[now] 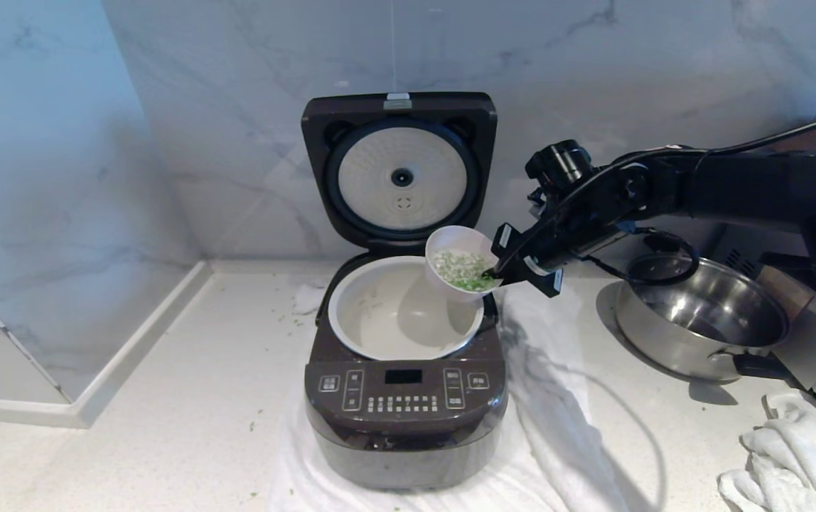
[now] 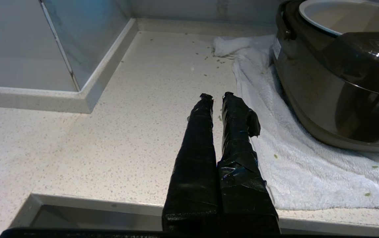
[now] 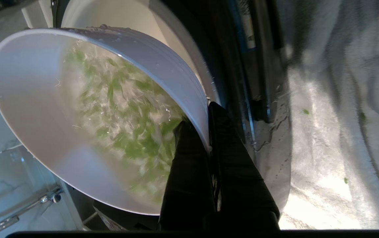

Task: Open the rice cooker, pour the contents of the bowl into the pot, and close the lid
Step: Pour the water from the bowl into the rice cooker

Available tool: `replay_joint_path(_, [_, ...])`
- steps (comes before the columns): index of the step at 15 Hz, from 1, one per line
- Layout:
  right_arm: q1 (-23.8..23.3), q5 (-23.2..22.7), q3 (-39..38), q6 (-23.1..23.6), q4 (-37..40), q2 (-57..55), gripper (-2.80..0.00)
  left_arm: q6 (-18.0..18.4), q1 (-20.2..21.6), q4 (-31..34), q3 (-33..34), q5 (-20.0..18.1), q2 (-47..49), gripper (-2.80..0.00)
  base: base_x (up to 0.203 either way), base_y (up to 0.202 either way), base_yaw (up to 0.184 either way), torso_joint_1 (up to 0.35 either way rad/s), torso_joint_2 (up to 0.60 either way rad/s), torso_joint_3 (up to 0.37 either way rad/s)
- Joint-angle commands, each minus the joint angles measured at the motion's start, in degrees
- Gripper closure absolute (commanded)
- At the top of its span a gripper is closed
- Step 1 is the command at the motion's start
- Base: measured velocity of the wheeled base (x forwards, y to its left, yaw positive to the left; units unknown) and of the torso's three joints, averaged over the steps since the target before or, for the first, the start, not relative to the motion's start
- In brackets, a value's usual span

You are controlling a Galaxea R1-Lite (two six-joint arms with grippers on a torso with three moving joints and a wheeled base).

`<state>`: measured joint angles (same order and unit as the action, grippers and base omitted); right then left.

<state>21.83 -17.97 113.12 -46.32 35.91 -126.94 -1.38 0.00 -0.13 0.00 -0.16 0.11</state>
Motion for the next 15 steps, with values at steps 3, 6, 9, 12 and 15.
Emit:
replay_joint_path(3, [0.6,-0.1,0.0,-2.2,-1.3,-1.3,0.0,0.0,0.0,0.0,0.1,0.0,0.1,0.0,0.0,0.0,0.0,0.0,0.0,0.0])
replay_joint_path(6, [1.1,-0.1,0.1,-2.3,-2.6,-2.1,0.0,0.0,0.0,0.0,0.1,0.0,0.1,0.0,0.0,0.0,0.0,0.0,0.0,0.0])
replay_joint_path(9, [1.5,0.0,0.4,-2.9,-3.4,-2.9,0.0,-0.1,0.0,0.0,0.1,0.0,0.1,0.0,0.0,0.0,0.0,0.0,0.0,0.0])
replay_joint_path(12, [1.7,0.0,0.4,-3.9,-4.4,-3.4,0.0,-0.2,0.0,0.0,0.1,0.1,0.1,0.0,0.0,0.0,0.0,0.0,0.0,0.0])
replay_joint_path(15, [2.8,0.8,0.4,-3.9,-5.1,-3.7,0.0,-0.3,0.0,0.0,0.1,0.1,0.1,0.0,0.0,0.0,0.0,0.0,0.0,0.0])
